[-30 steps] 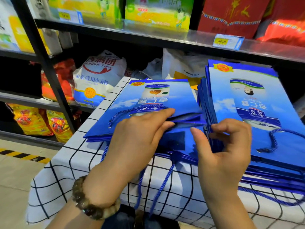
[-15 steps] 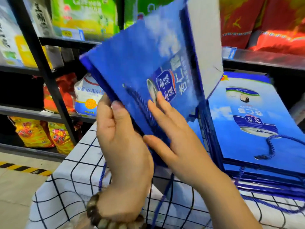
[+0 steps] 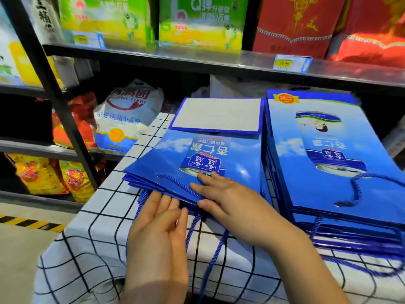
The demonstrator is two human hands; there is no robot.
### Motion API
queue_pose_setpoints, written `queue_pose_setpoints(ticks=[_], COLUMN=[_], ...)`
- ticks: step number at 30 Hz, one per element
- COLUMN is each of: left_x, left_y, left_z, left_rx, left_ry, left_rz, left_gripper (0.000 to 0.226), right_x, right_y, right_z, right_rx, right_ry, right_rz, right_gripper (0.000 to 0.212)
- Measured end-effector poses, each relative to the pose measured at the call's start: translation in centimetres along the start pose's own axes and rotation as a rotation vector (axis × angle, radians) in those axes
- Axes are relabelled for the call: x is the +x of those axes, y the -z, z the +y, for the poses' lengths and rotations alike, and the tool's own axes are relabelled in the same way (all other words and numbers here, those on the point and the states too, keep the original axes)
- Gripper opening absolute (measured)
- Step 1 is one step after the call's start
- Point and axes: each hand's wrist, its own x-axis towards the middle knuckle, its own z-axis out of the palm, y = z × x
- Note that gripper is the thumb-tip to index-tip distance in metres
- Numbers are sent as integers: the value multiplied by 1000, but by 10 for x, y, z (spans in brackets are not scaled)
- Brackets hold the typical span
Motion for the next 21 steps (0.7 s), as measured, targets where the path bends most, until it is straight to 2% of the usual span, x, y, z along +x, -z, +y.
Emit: queue_pose_setpoints(ticks=[2,4,6,9,12,14,16,19,21], left_x=[-1,-1,2,14,33,44,52,64,72], left_y=[8,15,16,5,-11,-23,-33,-44,-48], left_z=[1,3,9,20,25,22,20,26,36], left_rx=[93,212,381,796,1283,1463,1496,1286,1127], left_ry=[-72,-205,-327,-533,-763,-750,-727,-673,-582], left_rz=[25,-47,-234,-576,-792,-903,-909,-712,-605], left_gripper=[46,44,38,22,28,27,23,30,33], right_x=[2,1,-4,-14,-21,-19,-16,-19,-22], right_y=[0,-1,2,12,25,30,32,37,40], right_z=[-1,-2,-6,-6,-4,-5,-4,4,9], right_rx=[21,-3,-77,-172,-96,8,155,212,187], right_ry=[5,-11,-16,-61,-83,-94,-133,-231,-257], right_rz=[59,188,321,288,296,355,373,371,353], right_gripper=[41,33,29,23,15,12,9,4,19])
